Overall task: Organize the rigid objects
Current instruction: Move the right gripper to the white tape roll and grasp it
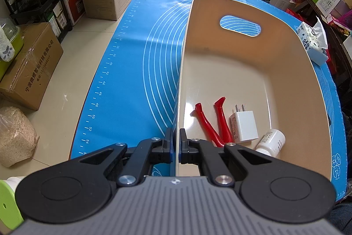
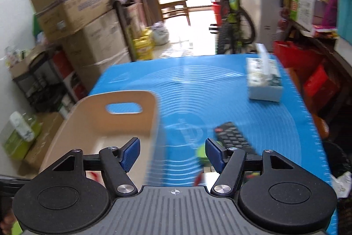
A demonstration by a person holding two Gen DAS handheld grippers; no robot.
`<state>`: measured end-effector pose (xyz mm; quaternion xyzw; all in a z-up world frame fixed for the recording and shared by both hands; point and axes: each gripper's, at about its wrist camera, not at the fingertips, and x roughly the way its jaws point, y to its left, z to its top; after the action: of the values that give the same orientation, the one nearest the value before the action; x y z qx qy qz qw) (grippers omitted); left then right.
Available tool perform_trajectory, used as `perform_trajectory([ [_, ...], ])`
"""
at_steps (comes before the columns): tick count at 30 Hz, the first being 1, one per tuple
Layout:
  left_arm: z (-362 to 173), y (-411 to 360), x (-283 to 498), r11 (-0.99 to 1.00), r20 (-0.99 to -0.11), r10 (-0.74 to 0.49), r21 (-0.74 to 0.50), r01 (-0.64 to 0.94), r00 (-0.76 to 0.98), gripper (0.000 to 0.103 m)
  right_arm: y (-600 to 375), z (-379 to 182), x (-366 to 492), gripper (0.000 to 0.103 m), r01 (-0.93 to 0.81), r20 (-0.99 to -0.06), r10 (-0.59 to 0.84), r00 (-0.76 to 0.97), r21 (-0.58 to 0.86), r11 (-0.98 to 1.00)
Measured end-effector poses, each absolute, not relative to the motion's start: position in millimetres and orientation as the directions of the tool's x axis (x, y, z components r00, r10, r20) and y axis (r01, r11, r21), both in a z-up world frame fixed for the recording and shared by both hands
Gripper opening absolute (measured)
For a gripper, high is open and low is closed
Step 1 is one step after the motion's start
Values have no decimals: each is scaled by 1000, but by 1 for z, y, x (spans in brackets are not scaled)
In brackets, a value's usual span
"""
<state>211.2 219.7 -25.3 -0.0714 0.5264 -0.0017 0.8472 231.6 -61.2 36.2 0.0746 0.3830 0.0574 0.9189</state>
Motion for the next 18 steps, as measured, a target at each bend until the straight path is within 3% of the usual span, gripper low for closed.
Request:
perform_trajectory([
  [6, -25, 220, 211, 990, -892, -77, -122, -73, 446, 6, -102, 18, 234, 72, 74, -718, 51, 695, 141, 987],
  [14, -26, 219, 211, 990, -892, -75, -120, -72, 446, 6, -106, -25, 236, 71, 98, -777, 16, 630, 100, 990],
  [18, -26, 219, 211, 990, -892, -76, -120, -73, 446, 6, -108, -43, 240, 62, 100, -801, 5, 598, 82, 992],
])
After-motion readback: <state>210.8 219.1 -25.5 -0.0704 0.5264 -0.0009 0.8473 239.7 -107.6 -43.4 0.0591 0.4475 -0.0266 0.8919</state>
